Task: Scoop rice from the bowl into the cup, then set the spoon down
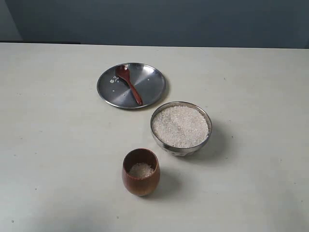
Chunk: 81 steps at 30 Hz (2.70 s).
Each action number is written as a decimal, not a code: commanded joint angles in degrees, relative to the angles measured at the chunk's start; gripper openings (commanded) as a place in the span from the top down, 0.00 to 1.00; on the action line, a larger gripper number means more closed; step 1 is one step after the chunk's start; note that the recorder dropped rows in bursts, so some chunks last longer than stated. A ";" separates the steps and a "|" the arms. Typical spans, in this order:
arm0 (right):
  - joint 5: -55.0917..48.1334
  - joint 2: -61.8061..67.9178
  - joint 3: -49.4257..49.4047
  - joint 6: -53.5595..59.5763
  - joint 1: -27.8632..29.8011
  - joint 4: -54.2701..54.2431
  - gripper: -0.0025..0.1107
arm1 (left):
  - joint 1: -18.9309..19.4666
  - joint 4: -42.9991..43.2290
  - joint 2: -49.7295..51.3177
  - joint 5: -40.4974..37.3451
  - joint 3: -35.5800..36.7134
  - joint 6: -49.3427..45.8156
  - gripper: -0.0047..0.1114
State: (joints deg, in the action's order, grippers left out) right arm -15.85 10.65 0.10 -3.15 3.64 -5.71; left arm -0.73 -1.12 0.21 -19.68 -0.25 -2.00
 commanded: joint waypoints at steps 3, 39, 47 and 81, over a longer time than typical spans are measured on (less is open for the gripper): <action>1.26 -0.20 -0.10 0.69 0.31 2.14 0.97 | 0.12 -0.12 -0.21 0.57 0.25 0.04 0.96; 2.24 -0.20 -0.10 4.59 0.31 7.05 0.97 | 0.12 -0.12 -0.21 0.57 0.25 0.04 0.96; 2.24 -0.20 -0.10 4.59 0.31 7.05 0.97 | 0.12 -0.12 -0.21 0.57 0.25 0.04 0.96; 2.72 -0.20 -0.10 4.59 0.31 7.05 0.97 | 0.12 -0.12 -0.21 0.57 0.25 0.04 0.96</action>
State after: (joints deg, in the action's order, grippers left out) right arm -13.99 10.65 0.10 1.08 3.64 0.92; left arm -0.73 -1.12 0.21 -19.68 -0.25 -2.00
